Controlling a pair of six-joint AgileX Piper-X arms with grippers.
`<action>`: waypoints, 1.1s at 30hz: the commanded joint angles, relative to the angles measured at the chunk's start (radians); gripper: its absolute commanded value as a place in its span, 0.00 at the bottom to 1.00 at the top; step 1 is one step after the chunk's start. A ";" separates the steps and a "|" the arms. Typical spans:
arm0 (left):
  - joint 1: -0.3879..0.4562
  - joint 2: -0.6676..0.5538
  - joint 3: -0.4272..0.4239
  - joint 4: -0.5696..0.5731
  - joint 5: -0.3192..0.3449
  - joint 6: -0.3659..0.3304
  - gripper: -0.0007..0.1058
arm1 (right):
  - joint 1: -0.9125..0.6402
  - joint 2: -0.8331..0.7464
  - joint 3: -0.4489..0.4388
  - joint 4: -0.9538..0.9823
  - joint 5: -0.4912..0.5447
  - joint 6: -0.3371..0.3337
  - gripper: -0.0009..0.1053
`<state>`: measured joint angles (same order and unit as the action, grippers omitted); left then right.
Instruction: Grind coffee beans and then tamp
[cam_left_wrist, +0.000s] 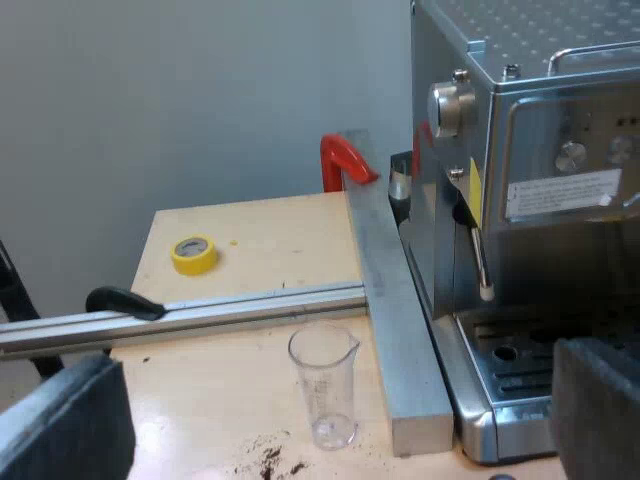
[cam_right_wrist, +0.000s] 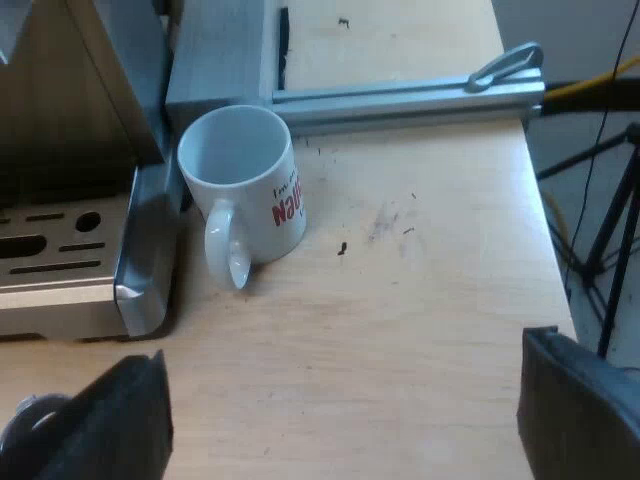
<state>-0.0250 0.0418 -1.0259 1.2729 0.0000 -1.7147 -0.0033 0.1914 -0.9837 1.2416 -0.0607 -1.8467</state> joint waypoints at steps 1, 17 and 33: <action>-0.001 -0.056 -0.001 0.041 -0.019 0.000 0.80 | -0.005 -0.084 -0.009 0.071 -0.004 -0.013 0.69; 0.002 -0.198 0.046 0.157 -0.081 0.009 0.80 | -0.002 -0.247 0.033 0.085 -0.035 -0.048 0.69; 0.002 -0.194 0.428 -0.222 -0.118 -0.010 0.80 | -0.002 -0.246 0.327 -0.123 -0.035 -0.034 0.69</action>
<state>-0.0250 -0.0133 -0.6047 1.0682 -0.0986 -1.7143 -0.0015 -0.0075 -0.6599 1.1246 -0.0851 -1.8773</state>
